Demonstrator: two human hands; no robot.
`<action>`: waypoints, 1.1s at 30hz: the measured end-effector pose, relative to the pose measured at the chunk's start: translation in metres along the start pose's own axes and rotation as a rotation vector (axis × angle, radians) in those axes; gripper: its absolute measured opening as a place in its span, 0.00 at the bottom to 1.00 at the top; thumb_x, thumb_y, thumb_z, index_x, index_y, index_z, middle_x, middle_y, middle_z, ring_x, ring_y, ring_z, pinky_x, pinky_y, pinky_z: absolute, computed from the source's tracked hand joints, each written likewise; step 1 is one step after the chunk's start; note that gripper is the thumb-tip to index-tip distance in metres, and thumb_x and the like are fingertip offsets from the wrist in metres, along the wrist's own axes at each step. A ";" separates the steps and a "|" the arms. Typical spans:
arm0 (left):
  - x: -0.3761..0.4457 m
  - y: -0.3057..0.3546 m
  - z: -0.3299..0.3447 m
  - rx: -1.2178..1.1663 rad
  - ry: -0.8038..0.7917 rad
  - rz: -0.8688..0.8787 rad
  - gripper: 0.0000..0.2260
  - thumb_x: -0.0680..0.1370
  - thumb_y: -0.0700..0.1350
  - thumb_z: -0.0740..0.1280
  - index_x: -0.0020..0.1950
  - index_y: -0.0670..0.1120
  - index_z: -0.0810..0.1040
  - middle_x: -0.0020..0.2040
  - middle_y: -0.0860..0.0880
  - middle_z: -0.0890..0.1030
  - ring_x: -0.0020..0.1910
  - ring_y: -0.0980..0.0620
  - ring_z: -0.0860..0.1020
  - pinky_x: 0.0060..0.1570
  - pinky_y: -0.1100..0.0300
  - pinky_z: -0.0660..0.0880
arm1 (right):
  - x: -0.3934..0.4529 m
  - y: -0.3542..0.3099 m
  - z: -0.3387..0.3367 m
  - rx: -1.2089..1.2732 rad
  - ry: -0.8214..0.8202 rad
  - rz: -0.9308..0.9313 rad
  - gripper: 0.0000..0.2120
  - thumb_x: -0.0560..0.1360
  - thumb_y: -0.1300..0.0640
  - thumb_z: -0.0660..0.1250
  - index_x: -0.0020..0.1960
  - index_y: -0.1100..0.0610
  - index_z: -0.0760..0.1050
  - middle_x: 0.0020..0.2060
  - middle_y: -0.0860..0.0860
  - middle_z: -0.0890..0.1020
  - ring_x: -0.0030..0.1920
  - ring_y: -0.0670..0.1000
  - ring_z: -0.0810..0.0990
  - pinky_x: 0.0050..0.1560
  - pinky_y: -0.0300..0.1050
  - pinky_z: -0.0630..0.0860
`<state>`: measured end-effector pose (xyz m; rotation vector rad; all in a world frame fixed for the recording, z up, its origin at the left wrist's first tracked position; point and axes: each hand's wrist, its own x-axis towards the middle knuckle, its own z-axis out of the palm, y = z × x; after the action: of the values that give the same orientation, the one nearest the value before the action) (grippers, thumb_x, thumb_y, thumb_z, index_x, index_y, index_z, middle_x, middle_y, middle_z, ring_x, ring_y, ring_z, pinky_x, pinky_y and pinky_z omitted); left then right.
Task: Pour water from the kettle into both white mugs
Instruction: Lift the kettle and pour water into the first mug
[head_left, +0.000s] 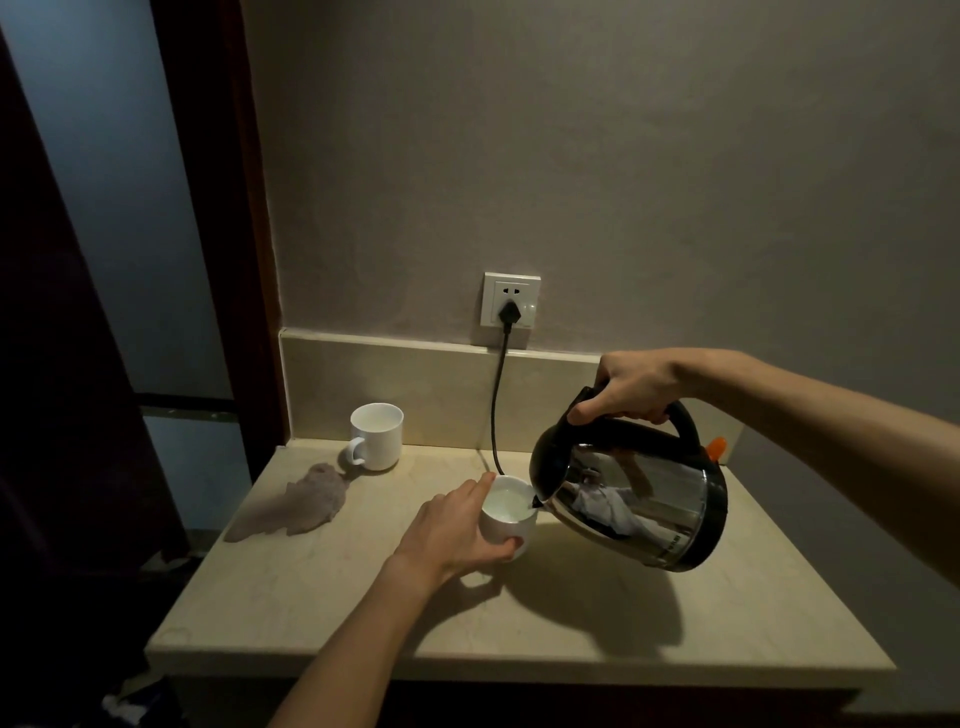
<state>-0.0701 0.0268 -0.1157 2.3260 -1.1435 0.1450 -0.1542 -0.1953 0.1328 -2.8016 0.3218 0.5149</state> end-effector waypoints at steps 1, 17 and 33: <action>0.000 0.000 0.000 0.009 0.001 -0.001 0.42 0.71 0.71 0.67 0.79 0.54 0.60 0.66 0.51 0.78 0.57 0.50 0.79 0.55 0.55 0.79 | 0.000 0.000 0.000 0.002 0.000 -0.005 0.23 0.76 0.40 0.68 0.50 0.60 0.83 0.32 0.52 0.75 0.28 0.47 0.72 0.28 0.39 0.70; -0.001 0.001 -0.003 -0.016 -0.014 0.006 0.41 0.71 0.71 0.68 0.79 0.54 0.61 0.67 0.51 0.77 0.58 0.51 0.78 0.57 0.55 0.80 | 0.003 0.000 -0.001 0.008 -0.012 -0.006 0.23 0.76 0.40 0.68 0.51 0.62 0.83 0.30 0.50 0.75 0.25 0.45 0.72 0.27 0.39 0.70; -0.001 0.001 -0.003 -0.049 -0.025 -0.005 0.42 0.71 0.71 0.70 0.79 0.55 0.61 0.68 0.53 0.77 0.60 0.52 0.78 0.58 0.56 0.80 | -0.014 0.025 0.016 0.126 0.115 0.028 0.22 0.75 0.40 0.70 0.45 0.61 0.81 0.31 0.51 0.77 0.28 0.47 0.74 0.28 0.38 0.71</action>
<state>-0.0714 0.0289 -0.1127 2.2937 -1.1405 0.0854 -0.1787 -0.2115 0.1179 -2.7129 0.4032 0.3279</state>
